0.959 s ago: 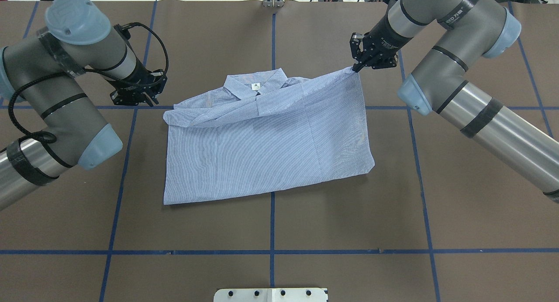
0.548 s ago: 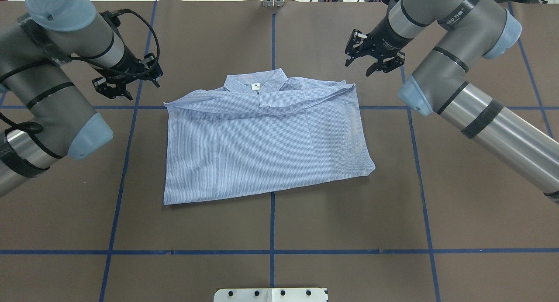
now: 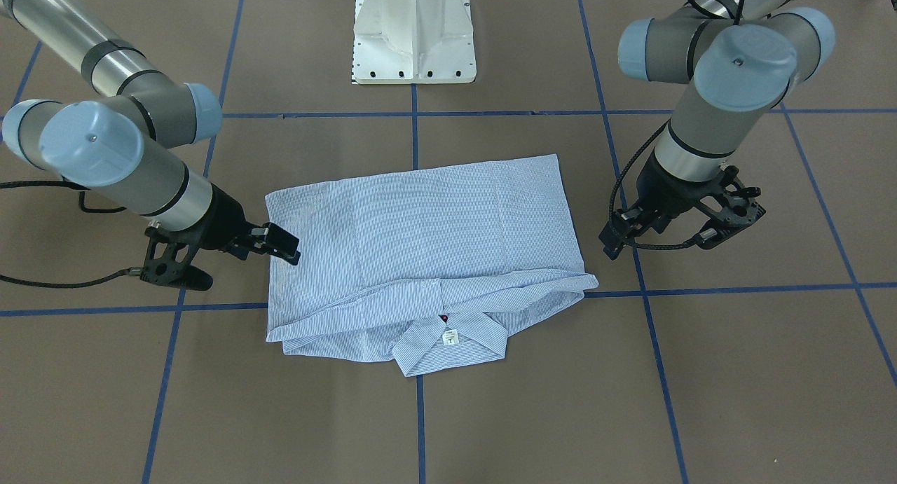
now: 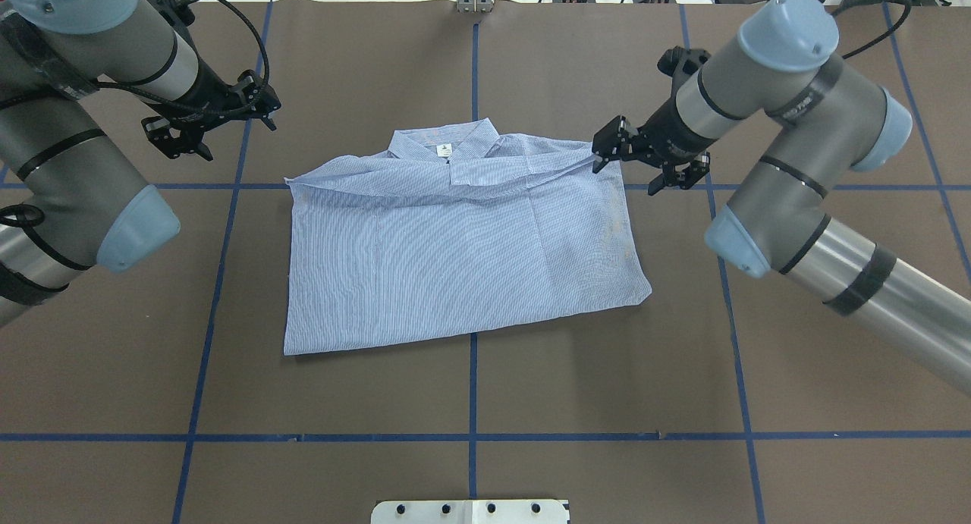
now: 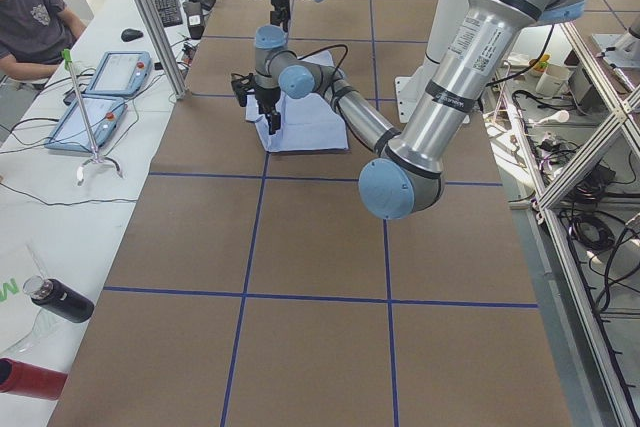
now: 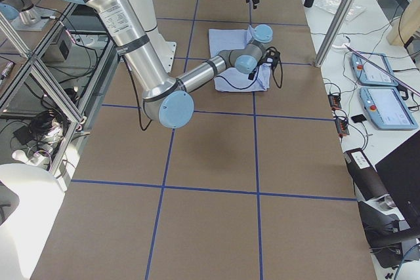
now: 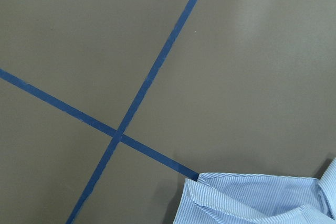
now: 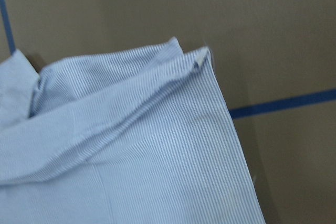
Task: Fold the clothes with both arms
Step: 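Lower the right gripper to the folded shirt's side edge and grasp it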
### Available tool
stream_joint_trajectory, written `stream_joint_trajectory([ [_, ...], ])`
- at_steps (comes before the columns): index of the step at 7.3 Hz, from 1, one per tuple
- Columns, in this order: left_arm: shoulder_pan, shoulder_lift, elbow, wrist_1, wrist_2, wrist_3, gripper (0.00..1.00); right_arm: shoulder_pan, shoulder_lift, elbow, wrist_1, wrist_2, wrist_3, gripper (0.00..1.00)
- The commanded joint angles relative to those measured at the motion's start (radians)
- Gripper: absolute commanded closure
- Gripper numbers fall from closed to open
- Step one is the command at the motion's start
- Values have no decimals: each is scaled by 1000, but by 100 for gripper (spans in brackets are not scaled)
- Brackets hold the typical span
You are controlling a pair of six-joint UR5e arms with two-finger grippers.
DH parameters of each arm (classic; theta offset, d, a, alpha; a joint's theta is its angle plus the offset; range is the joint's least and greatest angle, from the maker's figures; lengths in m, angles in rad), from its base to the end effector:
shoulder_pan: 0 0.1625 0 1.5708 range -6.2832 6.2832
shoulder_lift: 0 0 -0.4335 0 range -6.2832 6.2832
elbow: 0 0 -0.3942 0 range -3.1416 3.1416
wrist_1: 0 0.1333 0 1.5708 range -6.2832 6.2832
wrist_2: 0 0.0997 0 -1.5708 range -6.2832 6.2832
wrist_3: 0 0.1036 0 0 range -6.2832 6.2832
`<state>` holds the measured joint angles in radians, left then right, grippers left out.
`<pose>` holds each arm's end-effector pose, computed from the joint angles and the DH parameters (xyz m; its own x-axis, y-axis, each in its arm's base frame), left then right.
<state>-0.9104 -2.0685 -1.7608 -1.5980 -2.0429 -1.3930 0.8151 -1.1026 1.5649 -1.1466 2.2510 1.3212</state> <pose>0.3290 -0.5641 0.2975 0.5480 -0.4487 -0.7059 0.4304 0.8749 -0.2221 -0.4126 -0.5372 0.3472 0.4773 0.2265 0.8491 -0.1173 0.9740 -0.1939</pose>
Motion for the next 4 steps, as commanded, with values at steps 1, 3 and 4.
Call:
stream_joint_trajectory([
  [1, 1, -7, -38, 47, 0, -4, 0, -97, -91, 60, -2, -47, 1, 0],
  [3, 4, -9, -35, 47, 1, -4, 0, -112, -108, 60, -5, -45, 0, 0],
  [4, 4, -9, -37, 47, 1, -4, 0, -120, -111, 61, -5, -44, 0, 1],
])
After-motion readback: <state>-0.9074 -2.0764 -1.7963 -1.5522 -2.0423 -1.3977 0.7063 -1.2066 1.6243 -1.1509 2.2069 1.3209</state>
